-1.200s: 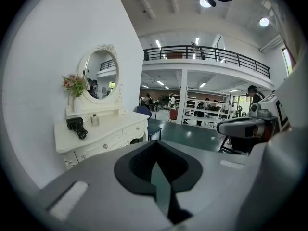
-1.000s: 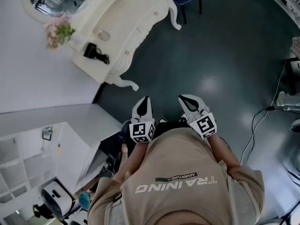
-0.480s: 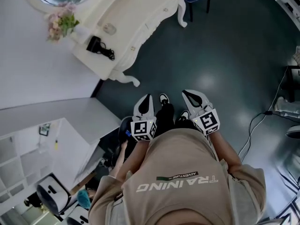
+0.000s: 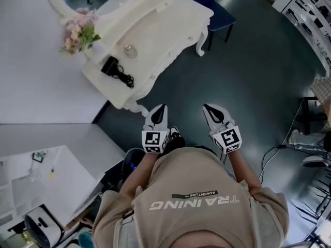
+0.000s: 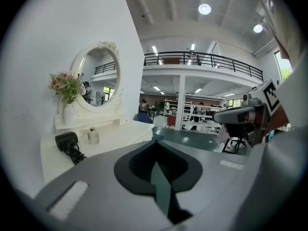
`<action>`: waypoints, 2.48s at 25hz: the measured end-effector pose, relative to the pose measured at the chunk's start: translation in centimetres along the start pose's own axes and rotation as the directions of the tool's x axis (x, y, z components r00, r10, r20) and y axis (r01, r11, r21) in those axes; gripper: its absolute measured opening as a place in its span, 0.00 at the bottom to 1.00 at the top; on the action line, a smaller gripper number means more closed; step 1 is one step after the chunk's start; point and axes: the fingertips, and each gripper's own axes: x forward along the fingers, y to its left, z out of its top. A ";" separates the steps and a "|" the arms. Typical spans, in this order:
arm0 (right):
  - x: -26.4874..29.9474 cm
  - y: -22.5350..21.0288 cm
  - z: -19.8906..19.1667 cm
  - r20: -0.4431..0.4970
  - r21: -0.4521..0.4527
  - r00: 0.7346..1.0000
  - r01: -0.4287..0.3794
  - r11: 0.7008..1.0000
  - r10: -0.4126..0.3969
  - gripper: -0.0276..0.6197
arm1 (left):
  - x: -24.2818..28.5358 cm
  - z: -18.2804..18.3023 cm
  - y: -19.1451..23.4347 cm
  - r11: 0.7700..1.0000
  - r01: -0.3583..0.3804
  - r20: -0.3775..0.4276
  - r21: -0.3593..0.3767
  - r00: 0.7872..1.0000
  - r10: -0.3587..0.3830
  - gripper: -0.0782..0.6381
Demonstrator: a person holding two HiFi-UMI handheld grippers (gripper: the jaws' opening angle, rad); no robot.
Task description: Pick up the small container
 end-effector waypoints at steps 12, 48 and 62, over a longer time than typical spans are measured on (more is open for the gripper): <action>7.3 0.2 2.3 -0.021 -0.014 1.000 0.013 1.000 -0.014 0.05 | 4.0 3.1 7.8 0.998 -0.006 0.045 -0.058 0.999 0.009 0.13; 26.9 -16.1 5.7 -0.012 0.014 0.931 -0.363 0.931 0.364 0.05 | 18.6 6.6 15.3 0.911 -0.402 -0.093 -0.092 0.914 0.394 0.13; 34.1 -15.5 9.2 -0.069 -0.025 0.909 -0.413 0.911 0.410 0.05 | 20.8 7.2 22.4 0.890 -0.431 -0.069 -0.150 0.902 0.426 0.13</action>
